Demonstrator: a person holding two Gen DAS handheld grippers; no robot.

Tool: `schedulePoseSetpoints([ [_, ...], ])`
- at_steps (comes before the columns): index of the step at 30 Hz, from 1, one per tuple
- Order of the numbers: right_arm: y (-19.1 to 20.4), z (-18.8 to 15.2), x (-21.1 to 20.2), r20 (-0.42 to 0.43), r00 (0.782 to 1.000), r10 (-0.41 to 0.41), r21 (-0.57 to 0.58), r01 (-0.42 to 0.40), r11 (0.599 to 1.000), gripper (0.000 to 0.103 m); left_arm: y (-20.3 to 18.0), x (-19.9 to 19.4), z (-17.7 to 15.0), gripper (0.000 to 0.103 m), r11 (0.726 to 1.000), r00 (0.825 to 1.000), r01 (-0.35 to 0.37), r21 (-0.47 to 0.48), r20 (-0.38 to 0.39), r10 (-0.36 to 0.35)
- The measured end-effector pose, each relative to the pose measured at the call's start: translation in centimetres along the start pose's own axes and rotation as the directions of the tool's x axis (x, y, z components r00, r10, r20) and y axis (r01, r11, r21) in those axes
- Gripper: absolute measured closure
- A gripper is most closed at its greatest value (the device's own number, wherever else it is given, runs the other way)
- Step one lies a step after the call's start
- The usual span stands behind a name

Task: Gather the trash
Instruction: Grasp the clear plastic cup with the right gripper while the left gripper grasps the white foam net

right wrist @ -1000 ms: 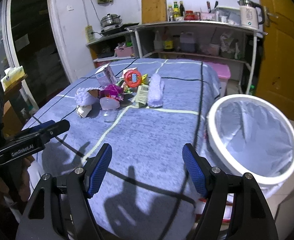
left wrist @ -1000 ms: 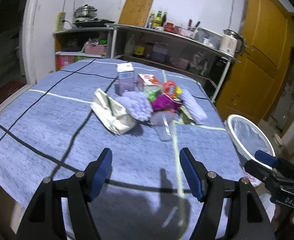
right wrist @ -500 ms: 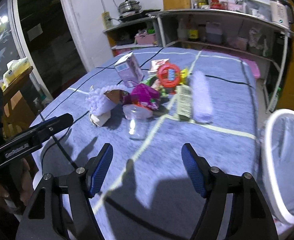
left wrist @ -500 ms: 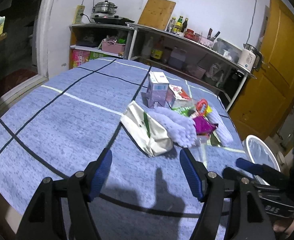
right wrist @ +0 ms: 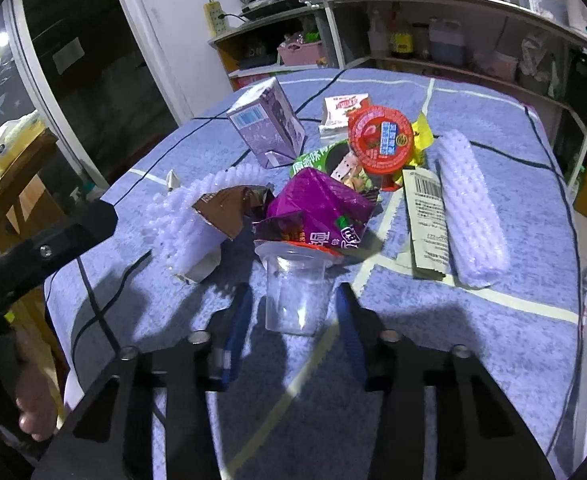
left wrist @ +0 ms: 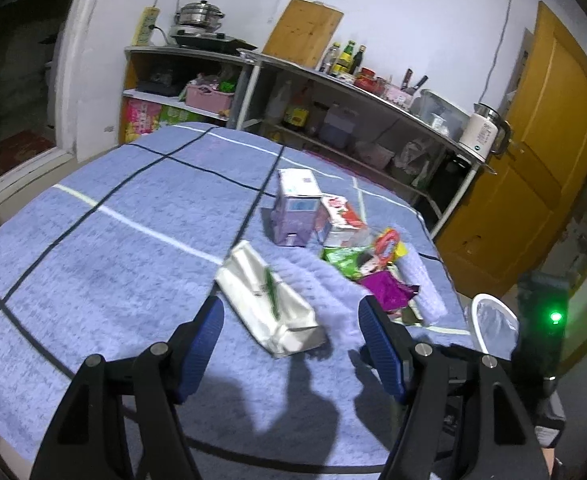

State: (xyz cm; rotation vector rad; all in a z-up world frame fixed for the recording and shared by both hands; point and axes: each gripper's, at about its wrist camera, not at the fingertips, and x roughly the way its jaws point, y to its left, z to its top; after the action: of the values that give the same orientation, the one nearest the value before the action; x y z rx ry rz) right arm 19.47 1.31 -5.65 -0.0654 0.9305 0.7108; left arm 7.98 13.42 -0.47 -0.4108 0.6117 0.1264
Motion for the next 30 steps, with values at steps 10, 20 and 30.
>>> schedulePoseSetpoints([
  [10,-1.5,-1.3,-1.6,0.012,1.000,-0.002,0.045,0.001,0.999,0.075,-3.3,2.2,-0.4,0.034,0.998,0.999,0.003,0.064,-0.038,-0.001],
  [20,-2.7,-2.3,-3.1,0.027,1.000,-0.003,0.072,0.001,0.997,0.075,-4.1,3.1,-0.9,0.077,0.994,0.998,-0.041,0.101,-0.050,0.046],
  [30,-2.6,-2.9,-4.9,0.057,0.998,-0.020,0.079,0.016,0.997,0.075,-4.5,1.0,-1.3,0.085,0.993,0.999,-0.042,0.111,-0.011,0.044],
])
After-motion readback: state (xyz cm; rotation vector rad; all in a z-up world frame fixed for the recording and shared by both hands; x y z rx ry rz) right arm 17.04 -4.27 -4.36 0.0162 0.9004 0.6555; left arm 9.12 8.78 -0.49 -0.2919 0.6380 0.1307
